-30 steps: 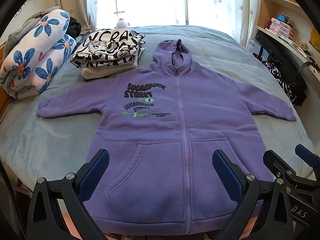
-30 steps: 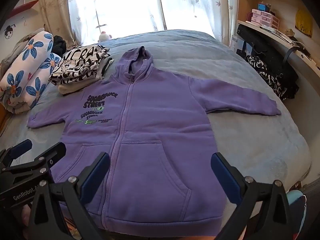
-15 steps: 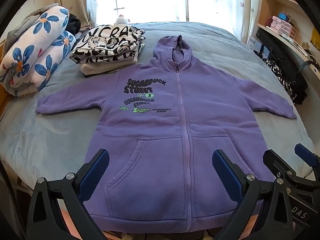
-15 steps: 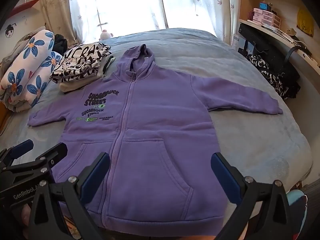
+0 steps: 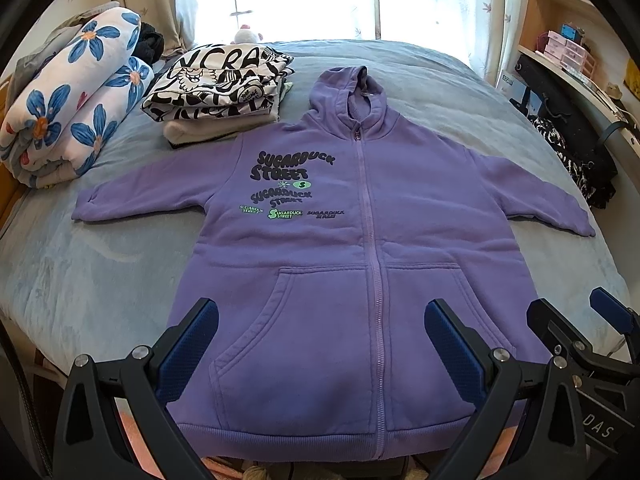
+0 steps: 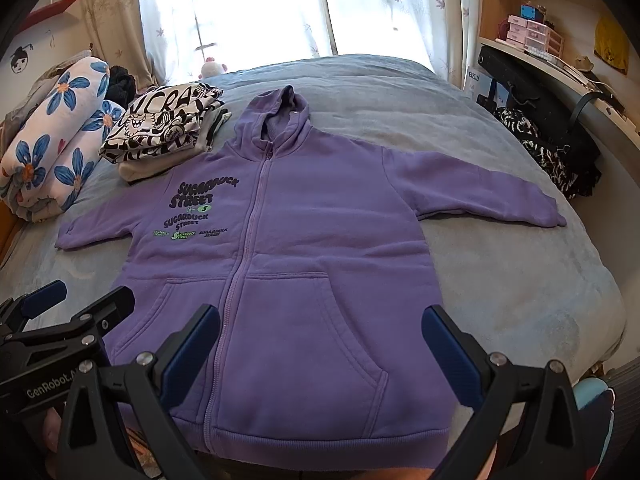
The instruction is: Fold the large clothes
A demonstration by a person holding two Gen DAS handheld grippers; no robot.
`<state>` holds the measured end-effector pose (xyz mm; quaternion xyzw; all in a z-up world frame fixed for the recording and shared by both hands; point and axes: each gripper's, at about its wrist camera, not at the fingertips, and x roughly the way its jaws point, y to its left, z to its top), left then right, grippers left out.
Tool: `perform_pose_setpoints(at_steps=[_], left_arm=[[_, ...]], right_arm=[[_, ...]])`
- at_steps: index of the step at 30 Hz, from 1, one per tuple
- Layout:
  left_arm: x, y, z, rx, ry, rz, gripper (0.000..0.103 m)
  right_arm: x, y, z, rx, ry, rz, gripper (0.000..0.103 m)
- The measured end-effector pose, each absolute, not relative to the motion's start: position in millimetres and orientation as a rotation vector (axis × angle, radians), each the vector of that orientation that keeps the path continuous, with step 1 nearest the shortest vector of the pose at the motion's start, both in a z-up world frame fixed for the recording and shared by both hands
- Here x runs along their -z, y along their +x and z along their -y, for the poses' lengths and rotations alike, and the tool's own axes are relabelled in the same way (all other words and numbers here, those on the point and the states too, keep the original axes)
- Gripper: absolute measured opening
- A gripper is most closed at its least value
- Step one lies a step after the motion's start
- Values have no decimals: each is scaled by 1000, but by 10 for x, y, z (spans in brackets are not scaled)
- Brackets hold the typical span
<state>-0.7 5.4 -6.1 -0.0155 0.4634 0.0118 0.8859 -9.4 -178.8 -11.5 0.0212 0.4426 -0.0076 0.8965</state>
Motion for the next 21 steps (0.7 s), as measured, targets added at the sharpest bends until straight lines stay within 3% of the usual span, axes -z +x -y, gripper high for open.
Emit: perform_pose_setpoints(at_steps=[21], left_arm=[[29, -60, -75, -35, -23, -951, 102]], right_arm=[[105, -93, 1817, 15, 43, -919, 101]])
